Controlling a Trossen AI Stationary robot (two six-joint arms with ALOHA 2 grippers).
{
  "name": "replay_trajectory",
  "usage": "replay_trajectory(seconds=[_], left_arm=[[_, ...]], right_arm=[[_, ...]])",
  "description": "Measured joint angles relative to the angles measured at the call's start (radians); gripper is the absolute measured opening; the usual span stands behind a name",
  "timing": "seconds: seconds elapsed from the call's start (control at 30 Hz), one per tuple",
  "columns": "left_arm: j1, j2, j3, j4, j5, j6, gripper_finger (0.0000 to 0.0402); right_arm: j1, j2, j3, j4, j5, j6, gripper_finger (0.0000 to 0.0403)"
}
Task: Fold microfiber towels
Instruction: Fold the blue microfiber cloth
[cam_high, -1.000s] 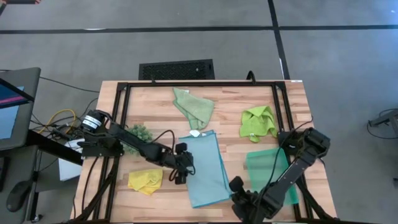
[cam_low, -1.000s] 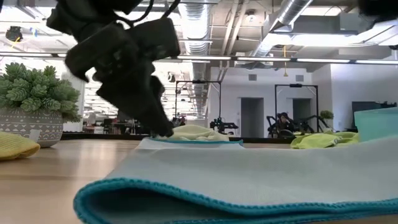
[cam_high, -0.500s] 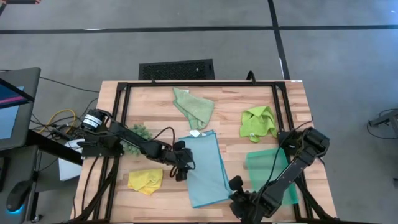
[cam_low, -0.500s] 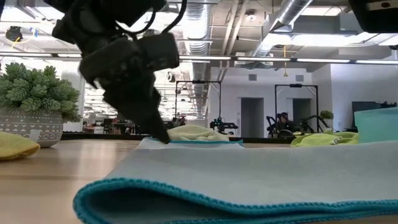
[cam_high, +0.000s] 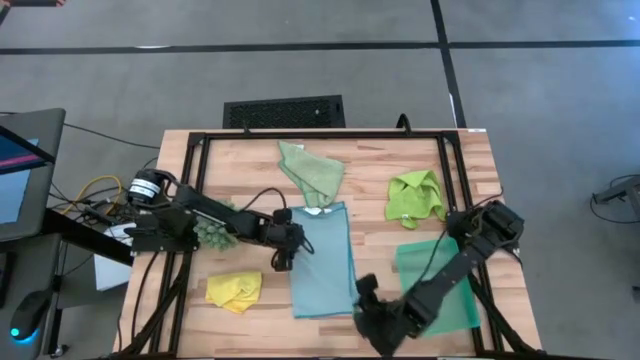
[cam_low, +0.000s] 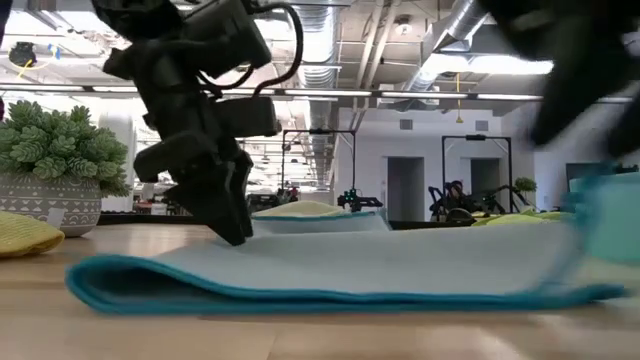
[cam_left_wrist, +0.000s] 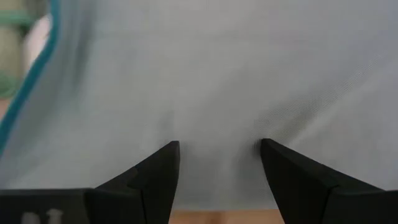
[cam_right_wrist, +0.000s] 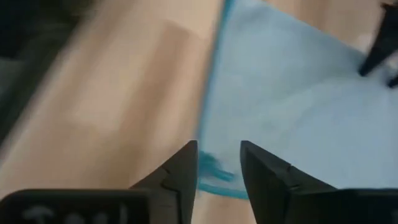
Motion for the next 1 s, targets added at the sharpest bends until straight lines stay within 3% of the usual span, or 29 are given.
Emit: replay_trajectory(seconds=[0.17,0.33,0.47,0.6,0.8,1.0], left_arm=[[-0.037,-0.087,0.049,-0.055,-0.011,-0.019,0.0219],[-0.150,-0.098,0.049,0.024,-0.010,-0.092,0.0219],[-0.255,-0.031,0.050,0.124,0.004,-0.154,0.0219],[-0.325,0.075,0.051,0.179,0.003,-0.185,0.0219],[-0.360,0.145,0.058,0.149,-0.067,-0.224,0.0219],[-0.334,0.036,0.050,-0.077,-0.131,-0.187,0.0219]], right_arm=[[-0.122,0.000,0.000,-0.071,0.001,0.067,0.0125],[-0.257,0.000,0.000,-0.072,-0.040,0.044,0.0071],[-0.358,0.000,-0.020,-0.024,-0.100,0.001,0.0016],[-0.421,0.000,-0.082,0.073,-0.201,-0.039,0.0016],[-0.419,-0.004,-0.181,0.129,-0.234,-0.011,0.0014],[-0.332,-0.006,-0.195,0.142,-0.261,0.102,0.0012]])
